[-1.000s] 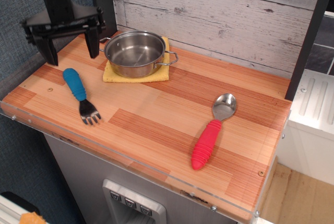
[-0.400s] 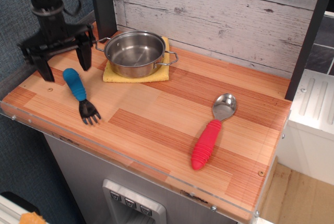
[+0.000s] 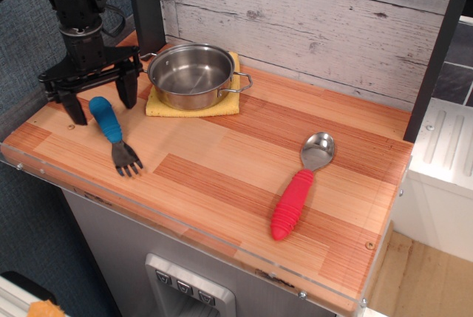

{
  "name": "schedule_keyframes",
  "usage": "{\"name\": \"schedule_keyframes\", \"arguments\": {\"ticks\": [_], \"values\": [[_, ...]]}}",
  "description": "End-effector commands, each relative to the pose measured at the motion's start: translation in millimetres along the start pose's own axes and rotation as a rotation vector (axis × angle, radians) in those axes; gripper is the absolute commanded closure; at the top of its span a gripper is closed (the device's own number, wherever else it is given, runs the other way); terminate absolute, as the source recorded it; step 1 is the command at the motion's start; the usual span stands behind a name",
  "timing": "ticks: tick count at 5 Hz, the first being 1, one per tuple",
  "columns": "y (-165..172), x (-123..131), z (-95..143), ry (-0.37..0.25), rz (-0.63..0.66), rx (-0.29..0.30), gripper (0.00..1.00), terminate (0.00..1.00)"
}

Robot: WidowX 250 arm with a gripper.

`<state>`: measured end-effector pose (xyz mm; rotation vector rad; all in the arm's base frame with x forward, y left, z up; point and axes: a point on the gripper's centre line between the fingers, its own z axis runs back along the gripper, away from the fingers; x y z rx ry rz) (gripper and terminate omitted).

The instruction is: Place the blue fork to the left of the red spoon

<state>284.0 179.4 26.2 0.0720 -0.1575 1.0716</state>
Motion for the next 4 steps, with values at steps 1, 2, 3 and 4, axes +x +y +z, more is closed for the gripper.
{"name": "schedule_keyframes", "arguments": {"ticks": [1,2,3,4], "values": [[3.5,2.3,-5.0,0.005,0.047,0.007,0.00,0.00],[3.1,2.7,-10.2,0.025,0.044,0.011,0.00,0.00],[2.4,1.7,-8.4,0.010,0.043,0.003,1.00,0.00],[3.2,-0.3,2.4,-0.009,0.052,0.008,1.00,0.00]]}}
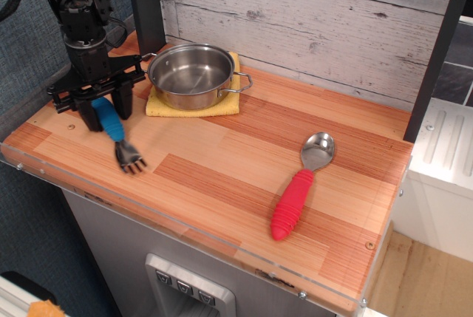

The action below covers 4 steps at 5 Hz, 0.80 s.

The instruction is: Place the blue fork to the left of the red spoon

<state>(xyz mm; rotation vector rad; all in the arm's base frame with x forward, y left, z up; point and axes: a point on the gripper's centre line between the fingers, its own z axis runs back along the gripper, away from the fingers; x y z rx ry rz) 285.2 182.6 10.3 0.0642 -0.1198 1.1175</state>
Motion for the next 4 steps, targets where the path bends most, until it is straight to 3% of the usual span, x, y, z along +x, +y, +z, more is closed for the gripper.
{"name": "schedule_keyframes", "arguments": {"ticks": [1,2,4], "values": [[5.1,-4.9,35.4,-0.025,0.037,0.015,1.00,0.00],[2.7,-10.4,48.7,-0.034,0.019,0.002,1.00,0.00],[-38.9,-48.1,83.0,-0.076,-0.371,-0.026,1.00,0.00]]}}
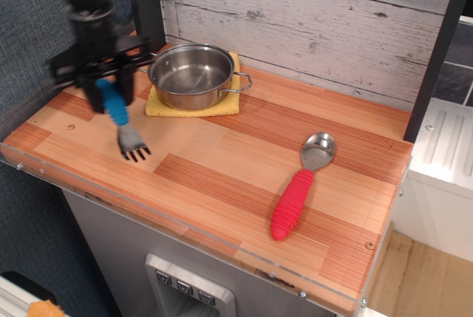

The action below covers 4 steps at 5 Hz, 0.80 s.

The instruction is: Place the blue fork to the left of the red spoon

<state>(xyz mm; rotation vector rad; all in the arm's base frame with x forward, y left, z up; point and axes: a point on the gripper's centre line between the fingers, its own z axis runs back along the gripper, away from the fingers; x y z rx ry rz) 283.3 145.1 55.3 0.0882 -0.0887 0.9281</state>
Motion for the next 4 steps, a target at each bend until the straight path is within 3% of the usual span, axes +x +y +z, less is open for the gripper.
{"name": "schedule_keyframes", "arguments": {"ticks": [1,2,4], "values": [[-45.8,-32.7,44.1,-0.110,-0.311,-0.095,1.00,0.00],[-66.0,-45.8,42.7,-0.124,-0.445,-0.095,1.00,0.00],[-85.8,-68.0,33.0,-0.137,-0.599,-0.155,1.00,0.00]]}}
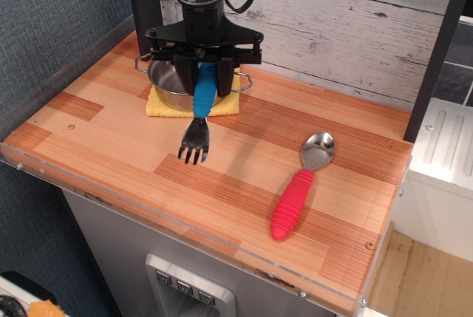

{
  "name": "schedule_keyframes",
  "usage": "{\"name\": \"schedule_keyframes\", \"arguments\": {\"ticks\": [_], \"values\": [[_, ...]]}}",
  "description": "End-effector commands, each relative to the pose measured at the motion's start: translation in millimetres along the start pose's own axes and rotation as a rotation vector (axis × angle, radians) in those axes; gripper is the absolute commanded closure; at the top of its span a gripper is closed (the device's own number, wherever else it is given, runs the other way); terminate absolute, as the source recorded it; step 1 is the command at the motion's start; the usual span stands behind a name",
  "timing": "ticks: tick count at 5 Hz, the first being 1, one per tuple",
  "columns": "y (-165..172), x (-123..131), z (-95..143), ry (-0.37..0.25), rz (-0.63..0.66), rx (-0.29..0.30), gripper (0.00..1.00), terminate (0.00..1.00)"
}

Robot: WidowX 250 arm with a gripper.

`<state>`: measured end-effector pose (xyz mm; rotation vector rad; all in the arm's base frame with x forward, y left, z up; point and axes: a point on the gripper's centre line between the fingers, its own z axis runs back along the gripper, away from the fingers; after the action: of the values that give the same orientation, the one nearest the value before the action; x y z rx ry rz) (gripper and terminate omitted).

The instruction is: Place the blue fork to the left of the red spoon

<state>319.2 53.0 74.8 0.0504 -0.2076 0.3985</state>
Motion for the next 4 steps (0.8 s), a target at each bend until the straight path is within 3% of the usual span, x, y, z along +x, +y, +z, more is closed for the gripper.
{"name": "schedule_keyframes", "arguments": {"ticks": [1,4], "values": [[-23.2,-13.7,-10.1,-0.005,-0.135,-0.071,1.00,0.00],[-46.4,-15.4,-31.1,-0.049,-0.168,-0.108,1.00,0.00]]}}
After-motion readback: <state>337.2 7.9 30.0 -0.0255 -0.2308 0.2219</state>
